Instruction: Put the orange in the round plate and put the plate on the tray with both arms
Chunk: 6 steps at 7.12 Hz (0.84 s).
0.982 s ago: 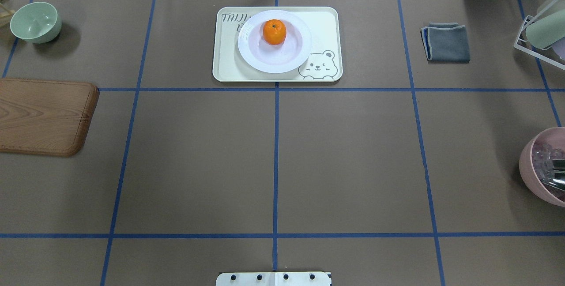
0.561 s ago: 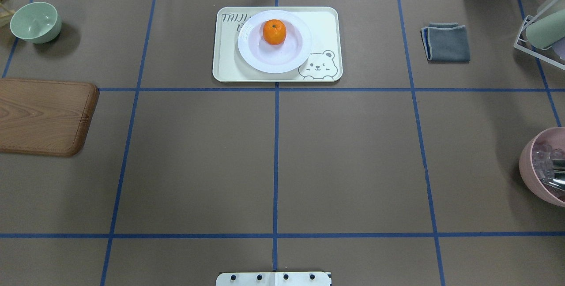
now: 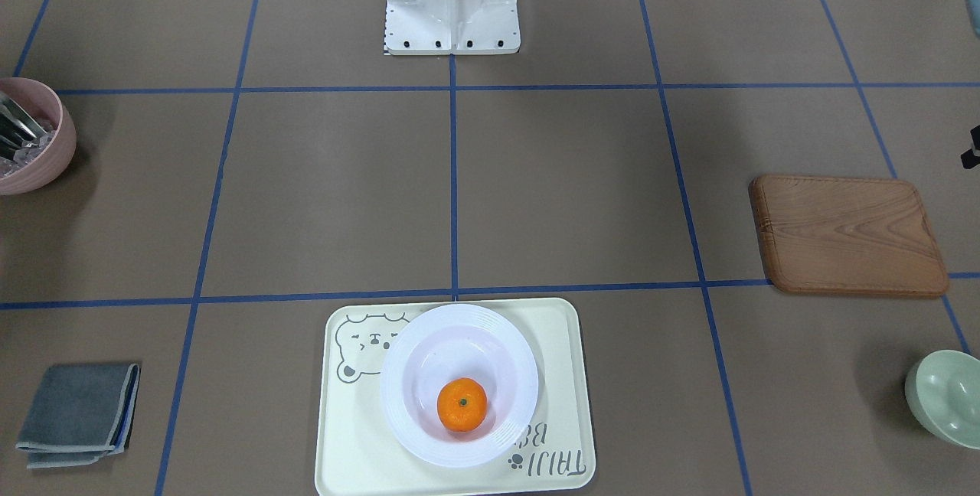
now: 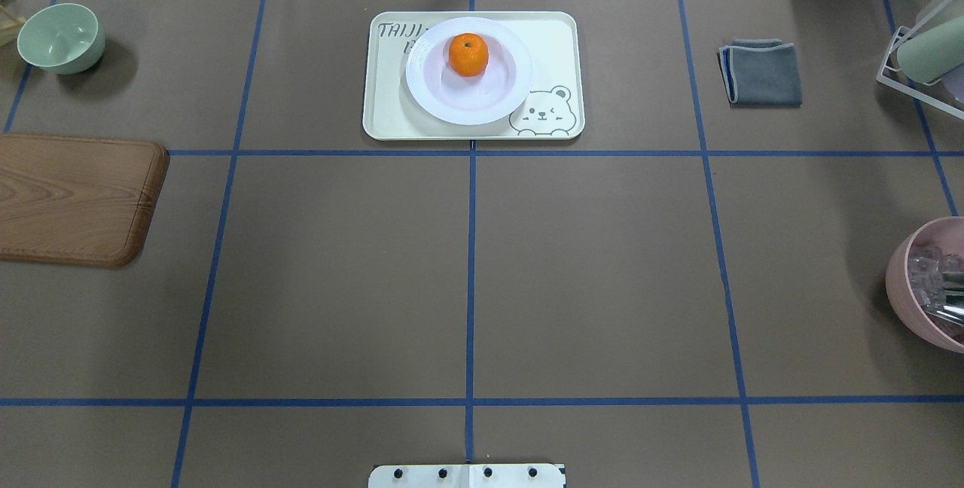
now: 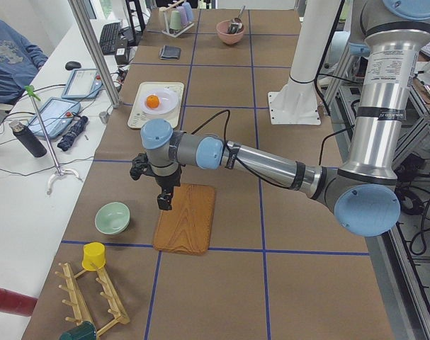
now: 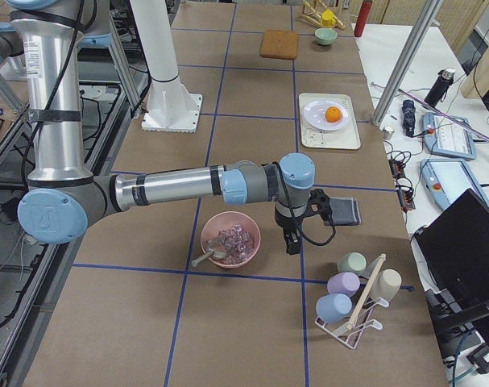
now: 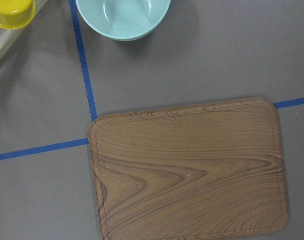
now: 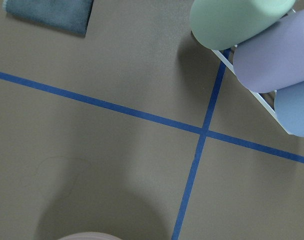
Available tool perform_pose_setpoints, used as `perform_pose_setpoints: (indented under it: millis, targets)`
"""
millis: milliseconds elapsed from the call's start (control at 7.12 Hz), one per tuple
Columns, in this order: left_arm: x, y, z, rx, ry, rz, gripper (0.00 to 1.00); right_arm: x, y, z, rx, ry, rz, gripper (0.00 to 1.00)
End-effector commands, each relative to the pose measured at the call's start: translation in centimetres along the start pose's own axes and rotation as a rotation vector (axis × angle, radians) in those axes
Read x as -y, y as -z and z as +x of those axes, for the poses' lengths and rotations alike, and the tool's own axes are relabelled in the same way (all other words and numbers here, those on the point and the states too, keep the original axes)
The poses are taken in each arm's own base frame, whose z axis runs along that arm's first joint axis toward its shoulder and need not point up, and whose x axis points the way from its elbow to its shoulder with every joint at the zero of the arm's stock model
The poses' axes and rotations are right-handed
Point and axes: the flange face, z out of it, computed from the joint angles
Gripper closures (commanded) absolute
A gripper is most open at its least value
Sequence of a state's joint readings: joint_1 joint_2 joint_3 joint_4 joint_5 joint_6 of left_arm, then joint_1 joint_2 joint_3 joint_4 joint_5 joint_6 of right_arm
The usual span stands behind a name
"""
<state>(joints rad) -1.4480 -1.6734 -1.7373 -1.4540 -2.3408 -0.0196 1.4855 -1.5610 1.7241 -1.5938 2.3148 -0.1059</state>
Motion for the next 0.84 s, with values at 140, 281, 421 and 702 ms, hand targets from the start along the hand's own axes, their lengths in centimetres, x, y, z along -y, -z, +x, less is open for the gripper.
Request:
perform_pose_setpoints:
  millis: [140, 281, 421, 702]
  targets:
    - [-3.1, 0.1, -3.0, 0.006, 0.026, 0.004, 0.02, -1.3, 0.1, -0.4, 0.011, 0.000, 0.000, 0.00]
    - [-3.6, -0.5, -3.7, 0.005, 0.032, -0.011, 0.02, -1.9, 0.2, -0.9, 0.011, 0.005, 0.001, 0.00]
    - [-4.0, -0.5, -4.1, 0.006, 0.039, -0.010, 0.02, -1.9, 0.0, -1.2, 0.013, 0.006, -0.004, 0.00]
    - [-4.8, -0.1, -5.2, 0.008, -0.005, -0.009, 0.02, -1.9, 0.1, -1.5, 0.014, -0.035, -0.008, 0.00]
